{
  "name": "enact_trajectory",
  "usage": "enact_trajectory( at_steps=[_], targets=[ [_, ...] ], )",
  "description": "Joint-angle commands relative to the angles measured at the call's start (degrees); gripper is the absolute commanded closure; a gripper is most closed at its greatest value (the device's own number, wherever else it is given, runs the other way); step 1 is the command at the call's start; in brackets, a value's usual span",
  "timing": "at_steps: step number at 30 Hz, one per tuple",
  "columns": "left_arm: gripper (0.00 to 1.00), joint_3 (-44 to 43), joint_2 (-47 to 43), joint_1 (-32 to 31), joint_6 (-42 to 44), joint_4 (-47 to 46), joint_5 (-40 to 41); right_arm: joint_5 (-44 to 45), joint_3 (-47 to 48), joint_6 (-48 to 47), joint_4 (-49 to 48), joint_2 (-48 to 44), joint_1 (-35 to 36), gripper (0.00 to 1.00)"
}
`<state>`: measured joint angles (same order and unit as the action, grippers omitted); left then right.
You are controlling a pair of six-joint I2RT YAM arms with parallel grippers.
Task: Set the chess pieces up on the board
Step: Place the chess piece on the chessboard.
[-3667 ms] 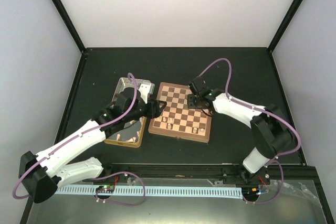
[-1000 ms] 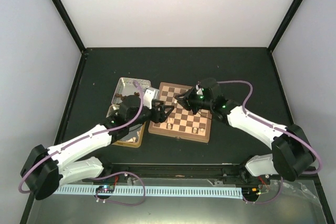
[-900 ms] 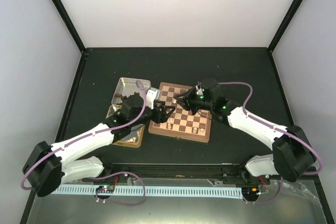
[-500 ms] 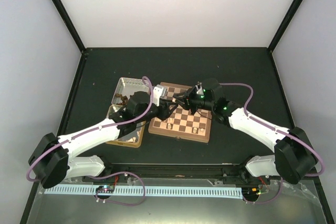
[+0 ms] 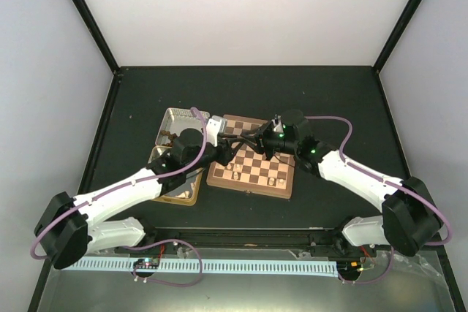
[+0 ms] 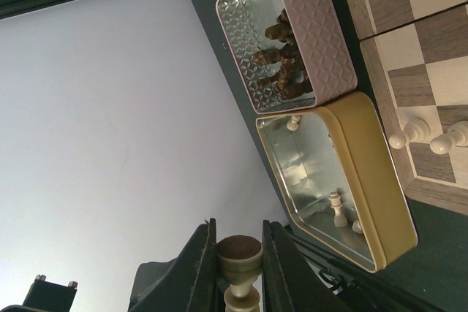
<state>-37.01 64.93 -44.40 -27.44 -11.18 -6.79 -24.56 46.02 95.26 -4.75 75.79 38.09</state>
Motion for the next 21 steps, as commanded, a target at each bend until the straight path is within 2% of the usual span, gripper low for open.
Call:
enact_trajectory(
  at_steps=[1, 6, 10, 18, 21],
  targets=[
    [0.67, 0.2, 0.13, -0.41, 1.05, -3.03, 0.07, -0.56, 0.2, -0.3, -0.83, -0.81, 0.26, 0.93],
    [0.64, 0.0, 1.45, -0.47, 0.7, -3.5, -1.55, -1.61, -0.24, 1.03, -3.16, -0.49, 0.31, 0.93],
    [0.65, 0.42, 1.7, -0.53, 0.52, -3.48, -1.55, -1.81, -1.46, 3.33, -6.22, -0.7, 0.31, 0.93],
    [0.89, -0.28, 1.61, -0.53, 1.07, -3.67, 0.83, -2.29, -1.28, 2.73, -5.78, -0.9, 0.35, 0.93],
    [0.95, -1.13, 1.55, -0.51, 1.64, -1.86, 1.31, -1.97, -1.2, 1.26, -4.59, -0.88, 0.31, 0.89]
  ],
)
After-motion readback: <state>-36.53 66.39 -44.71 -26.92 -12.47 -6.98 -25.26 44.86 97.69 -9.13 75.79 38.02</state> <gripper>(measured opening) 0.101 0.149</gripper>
